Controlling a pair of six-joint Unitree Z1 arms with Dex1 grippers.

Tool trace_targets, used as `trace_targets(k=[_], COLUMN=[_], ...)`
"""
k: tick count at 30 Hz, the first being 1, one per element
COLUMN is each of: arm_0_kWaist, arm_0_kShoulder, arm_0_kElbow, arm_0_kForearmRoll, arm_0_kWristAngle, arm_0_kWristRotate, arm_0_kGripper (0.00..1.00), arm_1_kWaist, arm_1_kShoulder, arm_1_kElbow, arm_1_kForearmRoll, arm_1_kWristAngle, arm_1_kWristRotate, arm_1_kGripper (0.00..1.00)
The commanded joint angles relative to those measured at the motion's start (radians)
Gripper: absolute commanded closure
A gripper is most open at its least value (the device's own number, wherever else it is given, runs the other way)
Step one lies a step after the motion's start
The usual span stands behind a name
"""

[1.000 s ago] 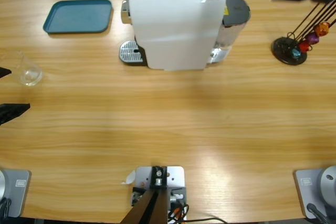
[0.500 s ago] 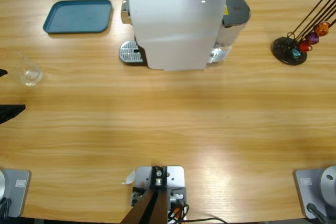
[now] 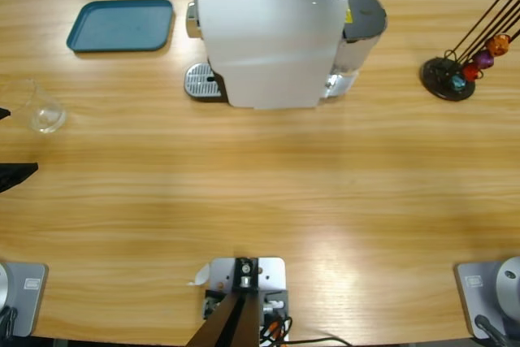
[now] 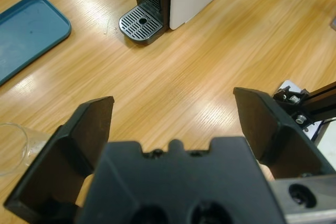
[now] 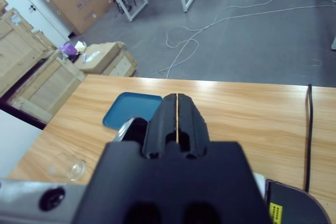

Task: Pour coffee

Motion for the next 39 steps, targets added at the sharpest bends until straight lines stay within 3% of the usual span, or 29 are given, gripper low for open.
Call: trace_targets(k=[1, 6, 39], arm_0_kWaist=[0.004, 0.004, 0.004], arm_0_kShoulder=[-0.019, -0.013, -0.049], arm_0_kElbow=[0.042, 0.042, 0.049], arm_0_kForearmRoll=[0.012, 0.01, 0.012], arm_0_kWristAngle=[-0.001, -0.001, 0.06], arm_0_kWristRotate=[-0.018, -0.018, -0.044], arm_0_kGripper=[0.009, 0.009, 0.004], arm_1_kWaist=[0.13, 0.176, 0.174], arm_1_kShoulder=[0.07, 0.077, 0.398], arm_1_kElbow=[-0.005, -0.005, 0.019], arm_1_kForearmRoll=[-0.013, -0.012, -0.045], arm_1_kWristAngle=[0.03, 0.023, 0.043], arm_1_kWristRotate=[0.083, 0.127, 0.157], arm_1_kGripper=[1.0, 1.0, 1.0])
